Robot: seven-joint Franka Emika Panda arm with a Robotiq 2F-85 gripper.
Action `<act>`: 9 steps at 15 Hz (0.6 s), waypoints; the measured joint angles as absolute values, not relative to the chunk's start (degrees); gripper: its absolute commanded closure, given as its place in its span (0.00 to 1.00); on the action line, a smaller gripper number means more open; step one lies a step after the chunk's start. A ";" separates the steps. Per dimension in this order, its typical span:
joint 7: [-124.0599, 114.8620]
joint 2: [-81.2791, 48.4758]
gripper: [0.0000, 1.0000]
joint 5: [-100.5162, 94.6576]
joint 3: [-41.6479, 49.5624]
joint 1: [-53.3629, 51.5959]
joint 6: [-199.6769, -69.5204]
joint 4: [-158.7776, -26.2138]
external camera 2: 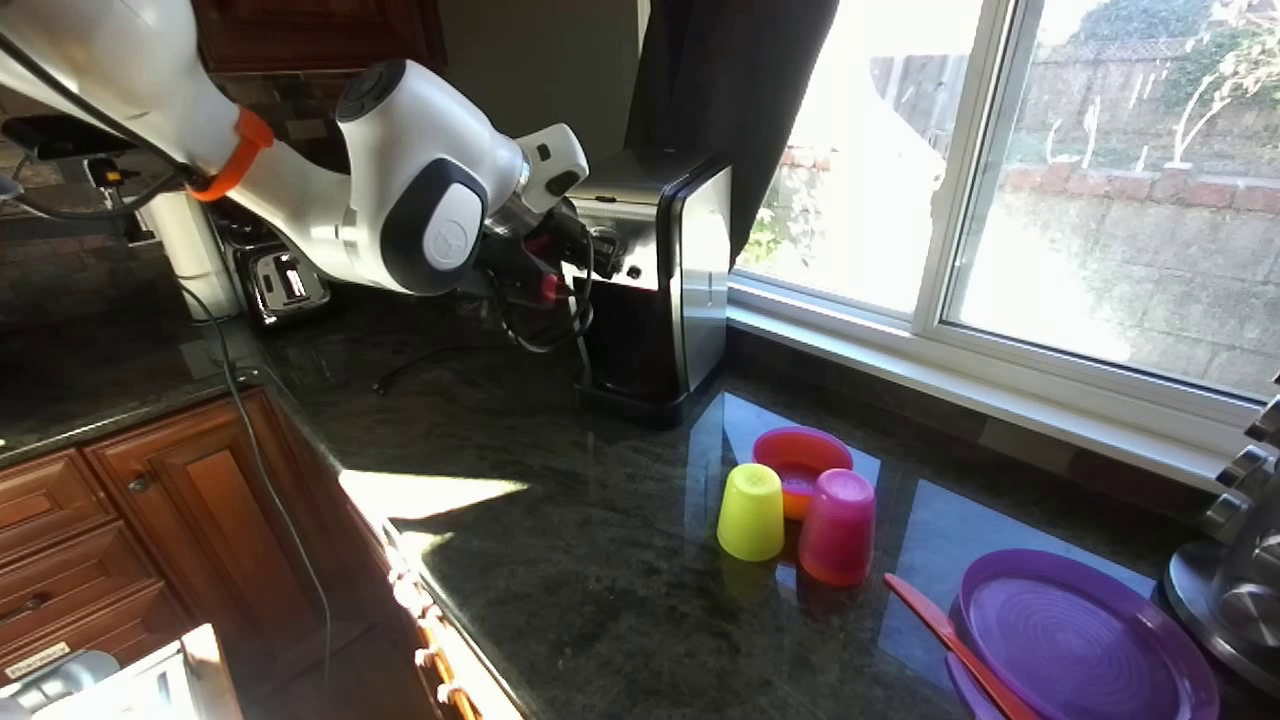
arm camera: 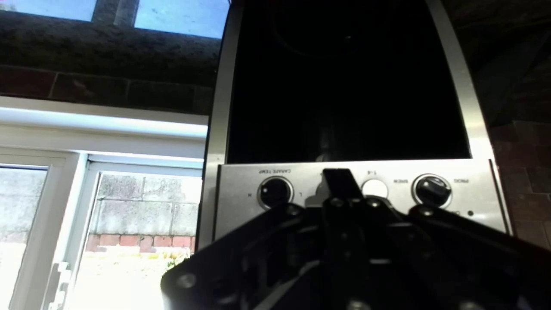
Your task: Press the second button from the left on the coffee making machine
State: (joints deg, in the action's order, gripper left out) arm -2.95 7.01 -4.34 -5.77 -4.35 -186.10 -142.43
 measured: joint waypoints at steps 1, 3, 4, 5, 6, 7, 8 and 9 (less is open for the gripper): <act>-2.97 6.92 1.00 -3.35 -4.55 -6.08 -186.10 -142.40; -2.97 6.76 1.00 -0.75 -1.33 -10.97 -186.11 -142.33; -2.97 6.75 1.00 0.45 0.33 -13.41 -186.11 -142.29; -2.96 6.75 1.00 1.47 1.93 -15.60 -186.11 -142.21; -2.96 6.80 1.00 2.23 3.49 -17.57 -186.11 -142.10; -2.96 6.89 1.00 2.76 4.88 -19.25 -186.11 -141.97; -2.96 6.98 1.00 3.06 6.08 -20.64 -186.05 -141.86; -2.96 7.06 1.00 3.17 7.13 -21.69 -185.93 -141.81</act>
